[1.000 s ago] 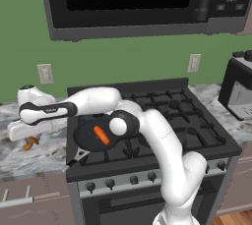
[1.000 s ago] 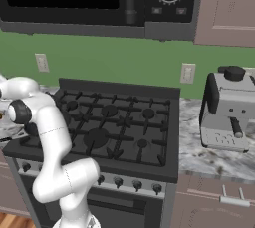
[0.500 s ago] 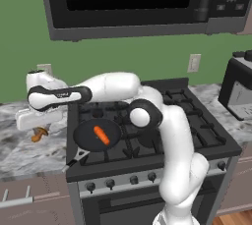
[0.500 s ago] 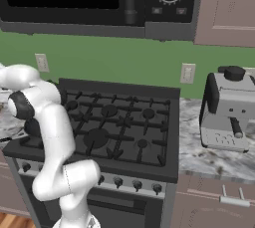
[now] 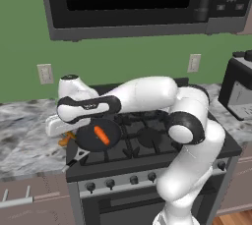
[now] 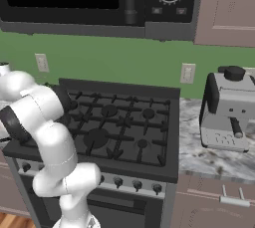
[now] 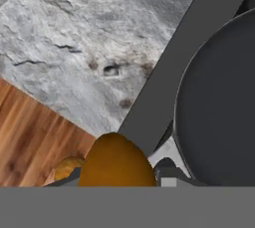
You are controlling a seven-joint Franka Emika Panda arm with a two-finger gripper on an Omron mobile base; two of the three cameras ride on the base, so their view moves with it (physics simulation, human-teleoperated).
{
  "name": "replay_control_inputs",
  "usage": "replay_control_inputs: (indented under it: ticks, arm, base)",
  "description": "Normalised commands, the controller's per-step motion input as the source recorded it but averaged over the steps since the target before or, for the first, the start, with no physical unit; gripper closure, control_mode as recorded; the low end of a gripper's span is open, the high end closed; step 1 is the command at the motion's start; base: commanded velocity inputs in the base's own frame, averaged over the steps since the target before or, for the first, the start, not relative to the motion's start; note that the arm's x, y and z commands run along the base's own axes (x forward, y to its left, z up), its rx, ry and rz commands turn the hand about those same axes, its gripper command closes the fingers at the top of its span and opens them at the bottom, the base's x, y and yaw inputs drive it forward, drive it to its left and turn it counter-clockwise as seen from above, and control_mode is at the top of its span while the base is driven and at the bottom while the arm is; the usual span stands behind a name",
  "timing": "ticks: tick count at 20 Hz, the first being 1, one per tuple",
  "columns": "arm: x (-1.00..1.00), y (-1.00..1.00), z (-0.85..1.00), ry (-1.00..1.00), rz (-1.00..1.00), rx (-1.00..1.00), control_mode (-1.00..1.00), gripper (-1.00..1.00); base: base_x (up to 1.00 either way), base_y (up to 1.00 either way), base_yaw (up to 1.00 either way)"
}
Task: Put the mushroom and carrot in the pan. Then turn on the front left burner and set the heat to medium.
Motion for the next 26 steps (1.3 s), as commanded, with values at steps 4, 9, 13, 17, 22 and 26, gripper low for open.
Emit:
replay_control_inputs:
  ticks: [4, 9, 13, 17, 22, 26]
  arm:
    - [-0.01, -0.87, 0.26, 0.0, 0.0, 0.0, -1.0, 1.0]
    - [0.4, -0.6, 0.39, 0.15, 0.0, 0.0, -1.0, 1.0]
    - [0.55, -0.19, 0.15, 0.18, 0.0, -0.01, -1.0, 1.0]
    - [0.31, 0.09, 0.01, 0.11, 0.0, -0.03, -1.0, 1.0]
    - [0.2, 0.15, 0.0, 0.01, 0.0, -0.12, -1.0, 1.0]
    - [0.08, 0.03, 0.0, 0.0, 0.0, -0.12, -1.0, 1.0]
  base:
    - [0.0, 0.0, 0.0]
    - [0.0, 0.0, 0.0]
    - [0.0, 0.0, 0.0]
    - [0.0, 0.0, 0.0]
    - [0.0, 0.0, 0.0]
    - [0.0, 0.0, 0.0]
